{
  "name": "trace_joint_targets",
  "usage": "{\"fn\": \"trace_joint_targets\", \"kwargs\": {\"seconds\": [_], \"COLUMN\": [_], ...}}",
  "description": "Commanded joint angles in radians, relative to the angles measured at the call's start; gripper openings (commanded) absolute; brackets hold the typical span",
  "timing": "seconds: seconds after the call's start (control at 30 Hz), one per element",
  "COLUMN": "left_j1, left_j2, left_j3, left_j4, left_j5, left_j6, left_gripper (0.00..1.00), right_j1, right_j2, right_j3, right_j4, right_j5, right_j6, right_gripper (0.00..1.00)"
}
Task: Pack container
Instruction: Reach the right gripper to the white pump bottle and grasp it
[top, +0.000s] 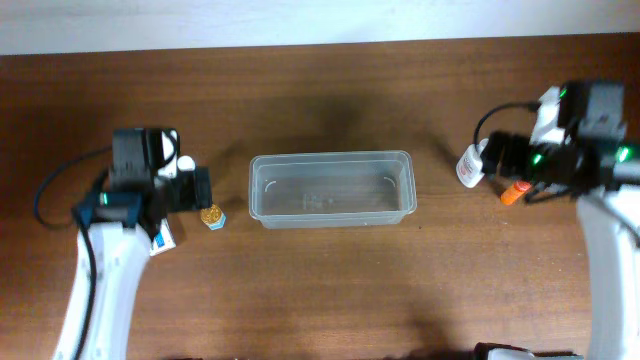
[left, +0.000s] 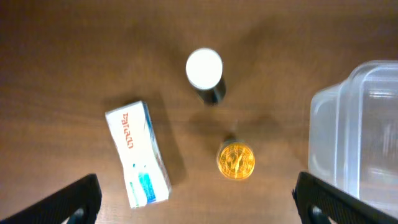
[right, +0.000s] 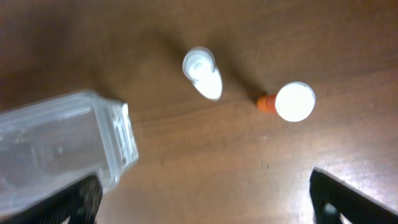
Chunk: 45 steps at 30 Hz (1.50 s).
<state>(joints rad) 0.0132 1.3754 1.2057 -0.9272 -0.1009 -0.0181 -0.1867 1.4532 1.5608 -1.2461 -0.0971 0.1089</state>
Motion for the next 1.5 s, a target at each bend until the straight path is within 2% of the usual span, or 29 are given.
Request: {"fn": "trace_joint_targets", "kwargs": {"seconds": [0.0, 0.47, 0.73, 0.8, 0.87, 1.1, 1.17, 1.23, 1.33, 1.47], "left_j1": [0.004, 0.003, 0.003, 0.003, 0.003, 0.003, 0.003, 0.003, 0.003, 0.003], "left_j2": [0.084, 0.098, 0.098, 0.098, 0.098, 0.098, 0.098, 0.098, 0.098, 0.098], "left_j3": [0.122, 0.141, 0.141, 0.141, 0.141, 0.141, 0.141, 0.141, 0.141, 0.141], "left_j4": [-0.089, -0.053, -0.050, -0.050, -0.050, -0.050, -0.050, -0.046, -0.037, -0.028], "left_j5": [0.018, 0.061, 0.061, 0.061, 0.061, 0.061, 0.061, 0.061, 0.061, 0.061], "left_j6": [0.011, 0.011, 0.011, 0.011, 0.011, 0.011, 0.011, 0.011, 0.011, 0.011], "left_gripper": [1.00, 0.99, 1.00, 0.99, 0.99, 0.99, 0.99, 0.99, 0.99, 1.00], "right_j1": [-0.023, -0.016, 0.011, 0.019, 0.019, 0.019, 0.019, 0.019, 0.019, 0.019], "right_j2": [0.101, 0.363, 0.472, 0.512, 0.546, 0.550, 0.550, 0.550, 0.550, 0.550], "right_j3": [0.129, 0.169, 0.169, 0.169, 0.169, 0.169, 0.169, 0.169, 0.169, 0.169], "right_j4": [-0.025, 0.024, 0.029, 0.039, 0.047, 0.089, 0.095, 0.100, 0.098, 0.098], "right_j5": [-0.064, -0.047, -0.019, -0.019, -0.019, -0.019, -0.019, -0.019, -0.019, -0.019], "right_j6": [-0.070, -0.107, -0.135, -0.136, -0.138, -0.139, -0.139, -0.139, -0.139, -0.139], "right_gripper": [0.98, 0.96, 0.85, 0.75, 0.72, 0.48, 0.44, 0.34, 0.30, 0.19]}}
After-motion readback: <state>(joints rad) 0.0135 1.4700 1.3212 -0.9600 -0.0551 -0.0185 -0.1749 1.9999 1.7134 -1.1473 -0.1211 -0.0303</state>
